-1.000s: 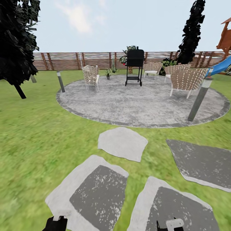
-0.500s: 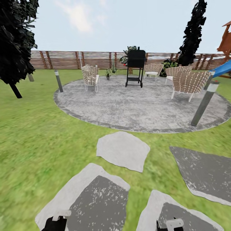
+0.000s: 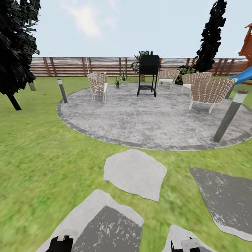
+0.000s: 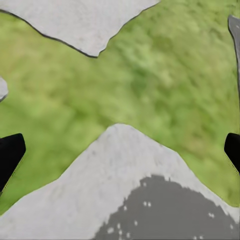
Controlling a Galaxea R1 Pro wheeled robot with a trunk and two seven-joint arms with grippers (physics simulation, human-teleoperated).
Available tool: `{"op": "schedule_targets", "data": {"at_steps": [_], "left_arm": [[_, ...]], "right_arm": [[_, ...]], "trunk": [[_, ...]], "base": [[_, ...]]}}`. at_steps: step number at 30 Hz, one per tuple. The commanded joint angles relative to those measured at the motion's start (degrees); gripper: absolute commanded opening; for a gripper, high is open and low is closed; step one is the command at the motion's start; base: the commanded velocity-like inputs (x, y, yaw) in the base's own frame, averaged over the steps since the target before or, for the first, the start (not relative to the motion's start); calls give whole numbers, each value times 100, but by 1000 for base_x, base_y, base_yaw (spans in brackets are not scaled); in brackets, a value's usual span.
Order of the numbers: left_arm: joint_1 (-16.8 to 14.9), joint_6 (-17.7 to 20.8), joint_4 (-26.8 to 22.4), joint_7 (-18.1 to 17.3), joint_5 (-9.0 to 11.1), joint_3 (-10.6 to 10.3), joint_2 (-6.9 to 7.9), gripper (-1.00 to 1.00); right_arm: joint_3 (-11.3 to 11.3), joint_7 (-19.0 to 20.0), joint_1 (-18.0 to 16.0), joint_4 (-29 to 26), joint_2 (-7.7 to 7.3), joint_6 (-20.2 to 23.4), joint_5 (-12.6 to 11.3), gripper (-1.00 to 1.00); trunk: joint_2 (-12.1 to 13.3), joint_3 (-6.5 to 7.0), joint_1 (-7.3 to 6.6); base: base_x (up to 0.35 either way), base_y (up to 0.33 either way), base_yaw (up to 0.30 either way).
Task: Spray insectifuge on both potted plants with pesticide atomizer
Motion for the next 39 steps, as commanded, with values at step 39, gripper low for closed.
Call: {"op": "schedule_targets", "data": {"at_steps": [39], "left_arm": [[-4, -20, 6, -6, 2, -22, -6, -100]], "right_arm": [[-23, -41, -5, 9, 0, -11, 62, 100]], "trunk": [[-2, -5, 2]], "base": [[338, 0, 0]]}}
